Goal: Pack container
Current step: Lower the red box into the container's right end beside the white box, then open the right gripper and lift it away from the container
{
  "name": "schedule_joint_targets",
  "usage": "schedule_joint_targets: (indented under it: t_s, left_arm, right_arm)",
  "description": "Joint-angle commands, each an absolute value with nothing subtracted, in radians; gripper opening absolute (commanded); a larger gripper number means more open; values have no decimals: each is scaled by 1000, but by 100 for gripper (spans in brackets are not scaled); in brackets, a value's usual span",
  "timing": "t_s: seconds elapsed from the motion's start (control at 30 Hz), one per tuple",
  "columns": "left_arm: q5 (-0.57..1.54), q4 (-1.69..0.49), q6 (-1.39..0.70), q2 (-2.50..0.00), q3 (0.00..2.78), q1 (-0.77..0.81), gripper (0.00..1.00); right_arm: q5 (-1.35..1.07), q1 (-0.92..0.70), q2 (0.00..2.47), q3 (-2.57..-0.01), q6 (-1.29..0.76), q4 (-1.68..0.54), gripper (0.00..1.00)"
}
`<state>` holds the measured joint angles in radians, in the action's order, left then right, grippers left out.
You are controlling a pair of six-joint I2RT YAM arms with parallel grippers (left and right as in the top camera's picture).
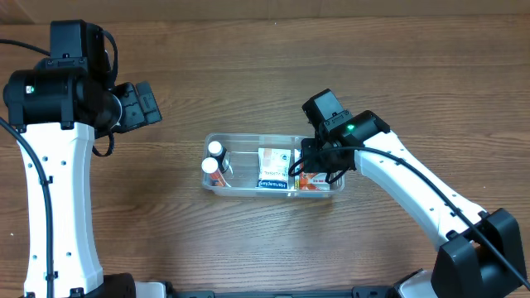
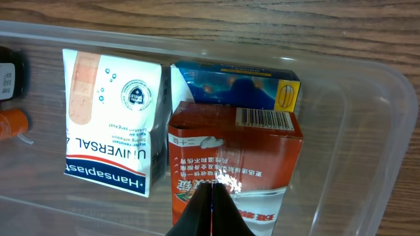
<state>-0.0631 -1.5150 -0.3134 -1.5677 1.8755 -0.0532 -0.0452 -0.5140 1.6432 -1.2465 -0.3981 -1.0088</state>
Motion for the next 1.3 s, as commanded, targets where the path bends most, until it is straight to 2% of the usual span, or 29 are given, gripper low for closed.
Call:
schedule_joint_targets:
  t_s: [0.0, 0.3, 0.5, 0.6, 0.77, 0.87, 0.97, 1.0, 1.03, 1.27]
  left_arm:
    - [-55, -1514, -299, -1571, 1886, -58, 100]
    - [-55, -1514, -299, -1571, 1886, -58, 100]
    - [-55, -1514, -299, -1571, 1886, -58, 100]
    - [-55, -1514, -299, -1571, 1886, -58, 100]
    - [-55, -1514, -299, -1571, 1886, -58, 100]
    - [-56, -1514, -299, -1571, 1886, -58, 100]
    - [-63, -1514, -299, -1571, 1886, -58, 100]
    - [-63, -1514, -299, -1571, 1886, -58, 100]
    - [-63, -1514, -299, -1571, 1886, -58, 100]
    - [-54, -1466, -278, -1571, 1886, -58, 100]
  right_arm:
    - [-43, -516, 1647, -1230, -390, -981, 4]
    - [-43, -516, 1648, -1065, -390, -792, 4]
    - [-43, -516, 1649, -1045, -390, -768, 26]
    - [-43, -516, 1649, -1057, -390, -763, 32]
    - [-23, -516, 1608, -1204, -390, -843, 34]
    - [72, -515, 1558, -1351, -390, -933, 37]
    - [160, -491, 1502, -1468, -390, -974, 51]
    - [181, -465, 1479, -1496, -390, -974, 78]
    - [187, -437, 1463, -1507, -390, -969, 100]
    - [187, -204, 1444, -1507, -340, -947, 100]
